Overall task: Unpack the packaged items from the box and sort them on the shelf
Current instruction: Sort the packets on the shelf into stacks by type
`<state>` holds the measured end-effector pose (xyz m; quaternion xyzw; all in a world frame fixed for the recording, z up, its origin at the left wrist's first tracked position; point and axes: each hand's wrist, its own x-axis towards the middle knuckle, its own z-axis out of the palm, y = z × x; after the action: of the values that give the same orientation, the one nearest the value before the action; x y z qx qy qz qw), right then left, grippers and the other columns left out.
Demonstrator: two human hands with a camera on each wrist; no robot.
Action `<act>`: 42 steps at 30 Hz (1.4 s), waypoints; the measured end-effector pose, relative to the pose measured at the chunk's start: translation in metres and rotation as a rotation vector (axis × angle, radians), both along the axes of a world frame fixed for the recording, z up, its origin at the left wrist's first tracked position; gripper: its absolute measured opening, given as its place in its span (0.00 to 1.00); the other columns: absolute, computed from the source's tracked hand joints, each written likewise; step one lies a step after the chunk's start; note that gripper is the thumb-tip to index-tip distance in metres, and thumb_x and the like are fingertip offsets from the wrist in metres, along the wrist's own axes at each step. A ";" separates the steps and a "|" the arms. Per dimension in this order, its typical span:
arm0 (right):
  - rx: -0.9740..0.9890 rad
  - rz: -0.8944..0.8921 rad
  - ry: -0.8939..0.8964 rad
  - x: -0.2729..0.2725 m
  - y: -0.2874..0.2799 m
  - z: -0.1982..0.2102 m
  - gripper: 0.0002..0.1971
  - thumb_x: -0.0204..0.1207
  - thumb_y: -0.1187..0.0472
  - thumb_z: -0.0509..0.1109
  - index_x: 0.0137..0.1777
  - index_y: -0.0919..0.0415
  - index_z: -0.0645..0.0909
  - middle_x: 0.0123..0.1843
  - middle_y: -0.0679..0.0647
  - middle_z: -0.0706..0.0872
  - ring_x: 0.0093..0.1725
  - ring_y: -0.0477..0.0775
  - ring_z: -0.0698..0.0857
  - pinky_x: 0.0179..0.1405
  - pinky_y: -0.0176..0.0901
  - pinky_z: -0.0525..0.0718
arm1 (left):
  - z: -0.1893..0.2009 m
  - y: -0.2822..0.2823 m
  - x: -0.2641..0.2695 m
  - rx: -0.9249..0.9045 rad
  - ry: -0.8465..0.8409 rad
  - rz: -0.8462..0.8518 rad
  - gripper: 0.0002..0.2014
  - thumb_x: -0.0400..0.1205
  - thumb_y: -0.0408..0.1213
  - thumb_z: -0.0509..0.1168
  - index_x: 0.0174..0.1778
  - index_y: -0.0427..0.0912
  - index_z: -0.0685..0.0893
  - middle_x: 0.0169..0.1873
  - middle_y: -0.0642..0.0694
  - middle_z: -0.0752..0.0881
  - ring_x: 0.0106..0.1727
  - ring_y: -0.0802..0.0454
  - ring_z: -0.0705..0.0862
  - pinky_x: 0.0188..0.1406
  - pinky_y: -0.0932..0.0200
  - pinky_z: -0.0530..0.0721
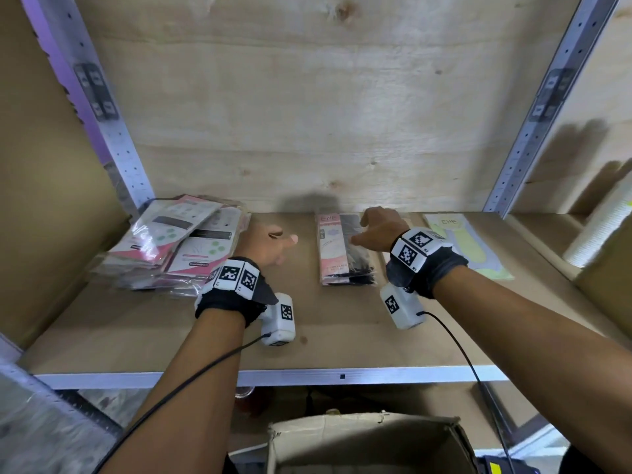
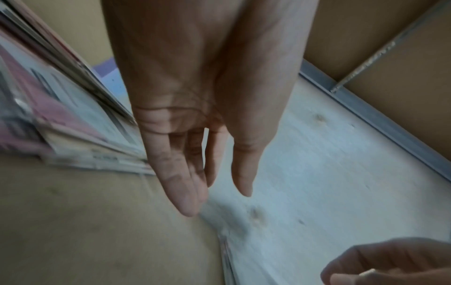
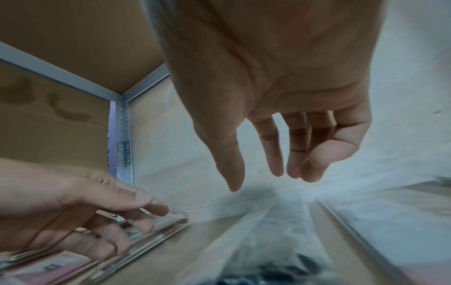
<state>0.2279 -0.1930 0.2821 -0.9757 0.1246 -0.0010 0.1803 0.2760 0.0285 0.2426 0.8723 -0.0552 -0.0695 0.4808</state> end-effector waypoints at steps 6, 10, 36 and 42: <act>0.245 0.140 -0.054 0.017 0.056 0.000 0.09 0.77 0.59 0.74 0.51 0.64 0.89 0.45 0.59 0.92 0.43 0.55 0.88 0.39 0.42 0.85 | 0.017 0.065 -0.003 -0.083 -0.131 0.156 0.08 0.78 0.38 0.74 0.53 0.44 0.91 0.49 0.40 0.91 0.51 0.39 0.91 0.58 0.42 0.89; 0.524 0.161 0.066 0.030 0.106 -0.011 0.06 0.81 0.66 0.70 0.53 0.69 0.82 0.39 0.62 0.86 0.34 0.59 0.86 0.32 0.44 0.87 | 0.023 0.111 -0.005 -0.145 -0.166 0.247 0.09 0.79 0.36 0.72 0.53 0.44 0.91 0.42 0.47 0.91 0.38 0.48 0.89 0.44 0.55 0.91; 0.447 0.117 0.249 0.069 0.197 -0.041 0.19 0.73 0.62 0.80 0.59 0.74 0.85 0.37 0.60 0.87 0.27 0.51 0.80 0.27 0.40 0.77 | 0.017 0.166 -0.022 -0.044 -0.100 0.310 0.05 0.80 0.39 0.72 0.50 0.47 0.89 0.43 0.45 0.92 0.41 0.48 0.91 0.49 0.51 0.92; 0.708 0.106 0.204 0.051 0.169 -0.030 0.07 0.78 0.74 0.69 0.55 0.73 0.82 0.42 0.66 0.82 0.36 0.57 0.80 0.41 0.49 0.84 | 0.014 0.152 -0.021 -0.016 -0.092 0.267 0.10 0.80 0.28 0.70 0.55 0.44 0.89 0.48 0.40 0.91 0.44 0.43 0.92 0.47 0.50 0.92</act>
<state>0.2788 -0.0236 0.2521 -0.8532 0.0838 0.1488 0.4929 0.2549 0.1810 0.2561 0.8702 0.0389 0.0356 0.4899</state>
